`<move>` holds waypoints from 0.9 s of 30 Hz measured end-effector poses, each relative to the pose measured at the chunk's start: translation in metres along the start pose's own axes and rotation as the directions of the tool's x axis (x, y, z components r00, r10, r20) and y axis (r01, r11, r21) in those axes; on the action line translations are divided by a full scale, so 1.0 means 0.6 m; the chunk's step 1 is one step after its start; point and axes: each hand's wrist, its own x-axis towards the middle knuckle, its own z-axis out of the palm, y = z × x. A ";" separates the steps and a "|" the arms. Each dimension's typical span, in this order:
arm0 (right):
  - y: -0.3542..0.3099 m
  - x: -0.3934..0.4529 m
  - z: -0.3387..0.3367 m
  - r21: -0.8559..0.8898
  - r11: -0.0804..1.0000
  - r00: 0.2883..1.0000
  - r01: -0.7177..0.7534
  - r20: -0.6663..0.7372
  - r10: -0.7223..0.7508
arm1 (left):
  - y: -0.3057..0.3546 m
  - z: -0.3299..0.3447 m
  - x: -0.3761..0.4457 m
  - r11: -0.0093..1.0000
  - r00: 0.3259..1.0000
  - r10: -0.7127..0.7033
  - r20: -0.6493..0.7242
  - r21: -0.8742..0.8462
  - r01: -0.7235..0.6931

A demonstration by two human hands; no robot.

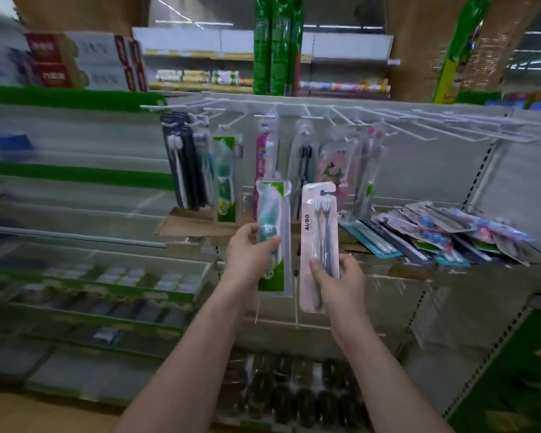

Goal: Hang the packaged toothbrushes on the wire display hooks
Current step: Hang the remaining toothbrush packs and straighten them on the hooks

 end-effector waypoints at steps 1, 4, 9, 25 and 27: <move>-0.004 -0.001 0.006 0.001 1.000 1.000 0.021 0.008 -0.021 | 0.004 -0.010 0.002 1.000 1.000 0.012 -0.005 -0.001 -0.012; -0.013 -0.003 0.028 0.015 0.999 0.997 0.049 0.052 -0.050 | 0.015 -0.034 0.005 0.999 0.999 0.044 -0.011 -0.013 -0.044; -0.024 -0.007 0.069 -0.020 0.997 0.994 0.074 0.079 -0.072 | 0.031 -0.063 0.008 0.998 0.999 0.042 0.006 -0.052 -0.042; -0.068 -0.027 0.132 -0.027 0.990 0.974 0.138 0.185 -0.131 | 0.053 -0.142 0.024 0.996 0.997 0.075 0.000 -0.048 -0.075; -0.067 -0.031 0.141 -0.033 0.989 0.971 0.144 0.197 -0.135 | 0.051 -0.152 0.027 0.997 0.998 0.065 -0.019 -0.037 -0.066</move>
